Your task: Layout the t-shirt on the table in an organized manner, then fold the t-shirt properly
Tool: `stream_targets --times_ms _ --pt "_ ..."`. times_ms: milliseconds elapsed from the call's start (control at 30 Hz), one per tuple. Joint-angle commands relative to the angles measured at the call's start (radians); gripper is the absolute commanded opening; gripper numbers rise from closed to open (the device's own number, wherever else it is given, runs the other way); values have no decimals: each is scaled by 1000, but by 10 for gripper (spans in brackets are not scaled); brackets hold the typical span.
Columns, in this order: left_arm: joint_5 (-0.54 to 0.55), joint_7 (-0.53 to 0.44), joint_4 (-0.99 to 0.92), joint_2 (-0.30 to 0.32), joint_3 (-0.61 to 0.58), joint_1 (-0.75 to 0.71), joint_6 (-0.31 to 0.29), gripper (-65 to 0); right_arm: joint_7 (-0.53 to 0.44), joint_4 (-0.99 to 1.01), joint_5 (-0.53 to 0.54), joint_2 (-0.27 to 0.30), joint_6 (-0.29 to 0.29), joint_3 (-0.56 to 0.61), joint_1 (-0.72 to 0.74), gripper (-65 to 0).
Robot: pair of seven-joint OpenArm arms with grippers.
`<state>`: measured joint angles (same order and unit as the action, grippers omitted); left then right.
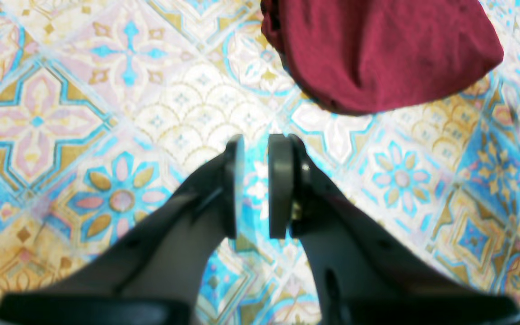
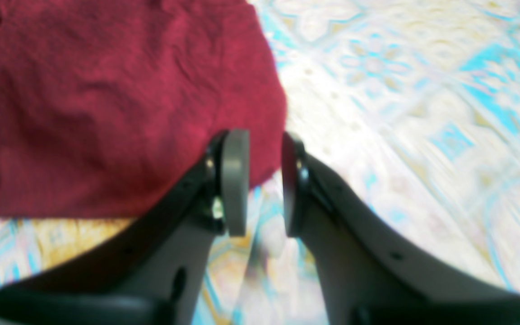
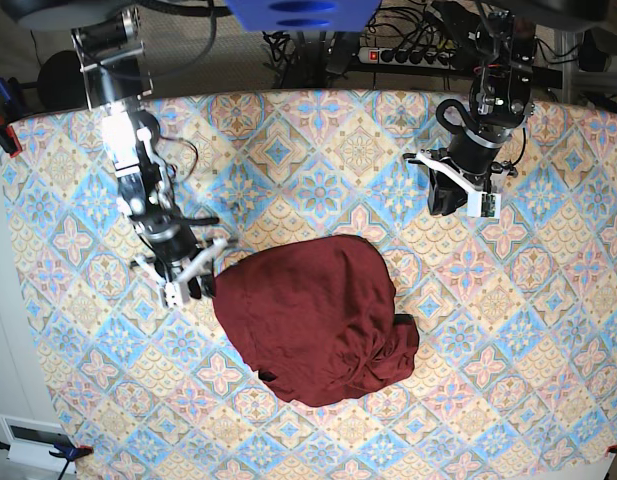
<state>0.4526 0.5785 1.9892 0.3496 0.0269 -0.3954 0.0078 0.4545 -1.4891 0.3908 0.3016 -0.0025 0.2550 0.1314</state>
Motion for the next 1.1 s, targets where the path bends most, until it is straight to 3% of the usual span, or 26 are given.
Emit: stream_targets --times_ms 0,300,433,533,700,967,1067 --pt "5 -24 17 15 6 3 -2 -552 -20 17 4 6 2 13 52 -512" --pt "5 -24 15 15 6 3 -2 -552 -21 282 4 -12 5 120 324 -399" --pt "5 -24 15 15 8 3 -2 -552 -20 370 4 -20 120 119 382 -360" --pt "5 -24 15 13 8 3 -2 -552 -20 427 4 -23 163 119 389 -349" --pt "5 -24 15 12 8 3 -2 -552 -23 500 4 -45 194 119 389 -349" --pt "7 -24 15 12 5 3 -2 -552 -30 595 1 -86 195 120 389 -354" --pt "7 -24 15 10 5 3 -2 -552 -30 592 1 -86 195 116 388 -437"
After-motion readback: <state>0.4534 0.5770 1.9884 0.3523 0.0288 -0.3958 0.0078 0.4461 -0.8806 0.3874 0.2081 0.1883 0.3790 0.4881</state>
